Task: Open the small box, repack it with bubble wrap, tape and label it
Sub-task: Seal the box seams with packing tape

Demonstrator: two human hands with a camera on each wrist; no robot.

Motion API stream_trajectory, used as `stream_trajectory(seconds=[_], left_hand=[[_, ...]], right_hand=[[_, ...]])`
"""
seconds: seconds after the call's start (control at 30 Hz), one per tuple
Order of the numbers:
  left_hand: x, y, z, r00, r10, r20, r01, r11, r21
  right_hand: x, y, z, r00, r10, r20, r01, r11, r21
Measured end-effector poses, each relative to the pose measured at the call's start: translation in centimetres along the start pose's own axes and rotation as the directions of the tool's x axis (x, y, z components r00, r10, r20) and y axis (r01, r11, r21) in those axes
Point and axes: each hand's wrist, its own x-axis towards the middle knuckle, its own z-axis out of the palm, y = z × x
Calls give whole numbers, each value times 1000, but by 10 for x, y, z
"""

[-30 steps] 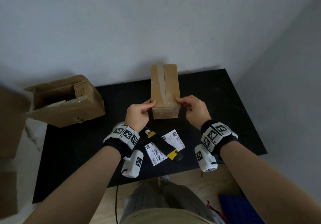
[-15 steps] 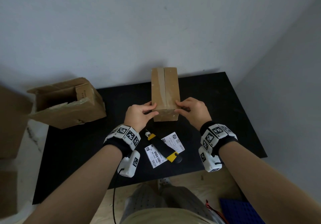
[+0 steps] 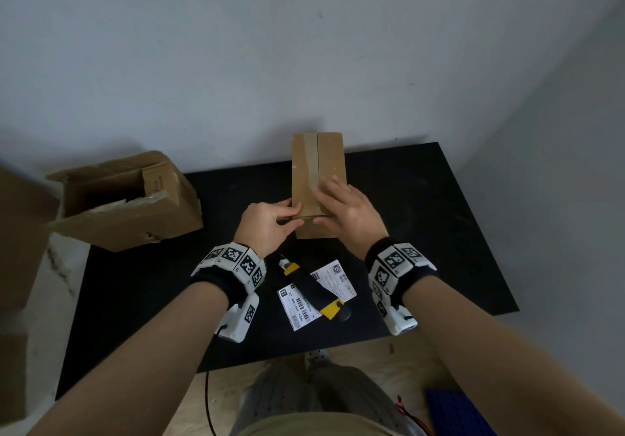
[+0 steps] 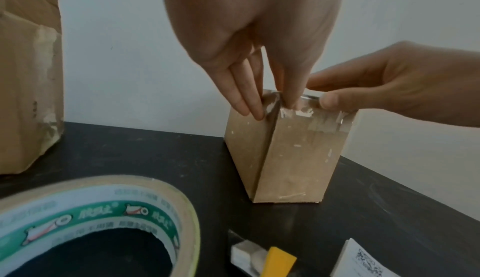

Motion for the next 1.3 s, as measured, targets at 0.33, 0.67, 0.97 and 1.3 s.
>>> stream_trajectory(seconds=[0.33, 0.67, 0.97, 1.3], left_hand=[[5, 2, -10, 995, 28, 99, -44, 986, 159], [13, 7, -11, 982, -73, 177, 43, 985, 170], [14, 16, -11, 984, -98, 152, 70, 981, 180], [12, 28, -13, 993, -67, 99, 40, 966, 256]], right_hand=[[14, 2, 7, 989, -104, 101, 117, 984, -133], [-7, 27, -22, 983, 101, 152, -88, 992, -87], [-10, 20, -20, 958, 261, 119, -267, 963, 32], [-10, 10, -20, 834, 463, 302, -534, 814, 228]])
